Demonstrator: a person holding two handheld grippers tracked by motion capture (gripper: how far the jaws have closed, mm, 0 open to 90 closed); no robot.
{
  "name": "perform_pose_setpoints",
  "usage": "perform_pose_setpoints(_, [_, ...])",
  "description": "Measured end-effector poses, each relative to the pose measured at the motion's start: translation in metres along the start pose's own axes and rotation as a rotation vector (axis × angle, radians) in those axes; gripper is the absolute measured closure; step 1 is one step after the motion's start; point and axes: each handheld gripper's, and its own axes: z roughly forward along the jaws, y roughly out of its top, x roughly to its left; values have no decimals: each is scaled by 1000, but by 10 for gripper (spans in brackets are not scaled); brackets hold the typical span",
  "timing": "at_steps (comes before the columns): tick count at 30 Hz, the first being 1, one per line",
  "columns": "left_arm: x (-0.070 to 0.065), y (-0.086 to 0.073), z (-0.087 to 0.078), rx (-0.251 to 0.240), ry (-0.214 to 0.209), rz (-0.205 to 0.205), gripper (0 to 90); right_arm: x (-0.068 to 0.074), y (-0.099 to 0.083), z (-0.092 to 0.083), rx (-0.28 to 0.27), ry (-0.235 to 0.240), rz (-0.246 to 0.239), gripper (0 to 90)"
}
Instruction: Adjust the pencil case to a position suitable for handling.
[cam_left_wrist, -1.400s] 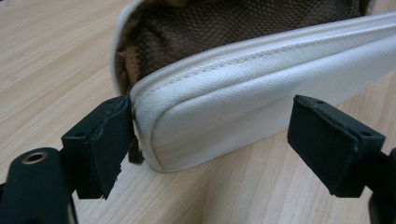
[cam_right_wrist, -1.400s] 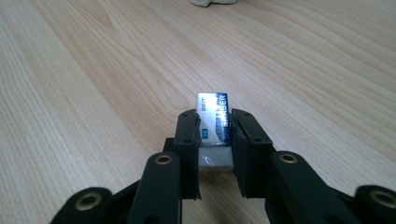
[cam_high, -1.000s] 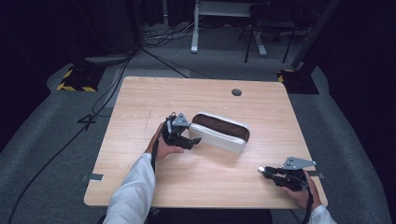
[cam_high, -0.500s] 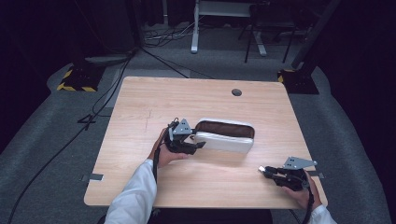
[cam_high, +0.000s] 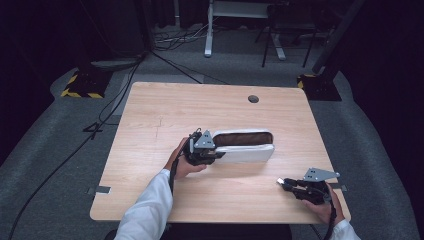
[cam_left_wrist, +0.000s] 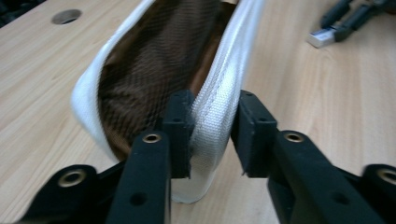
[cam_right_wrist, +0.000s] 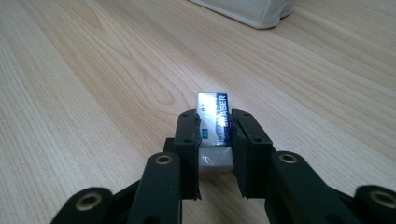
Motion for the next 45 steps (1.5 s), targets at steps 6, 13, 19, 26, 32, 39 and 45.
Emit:
perform_pose_setpoints(6, [-11,2,-6,-7,-61,52,773,0,0,0,0,0,1,732])
perform_pose_setpoints(13, [-21,-10,-20,0,-126,68,777,0,0,0,0,1,1,732])
perform_pose_setpoints(19, [-26,-25,-41,6,-131,56,757,0,0,0,1,2,1,733])
perform_pose_setpoints(26, [-23,-40,-60,9,-60,13,625,0,1,0,3,1,5,733])
perform_pose_setpoints(32, [-25,-57,-77,20,35,-58,427,-2,1,-1,2,5,11,734])
perform_pose_setpoints(39, [-31,-84,-88,109,163,-138,260,-4,2,-5,-16,6,19,734])
perform_pose_setpoints(45, [-32,-105,-92,156,206,-214,169,-8,5,-11,-38,-9,24,734])
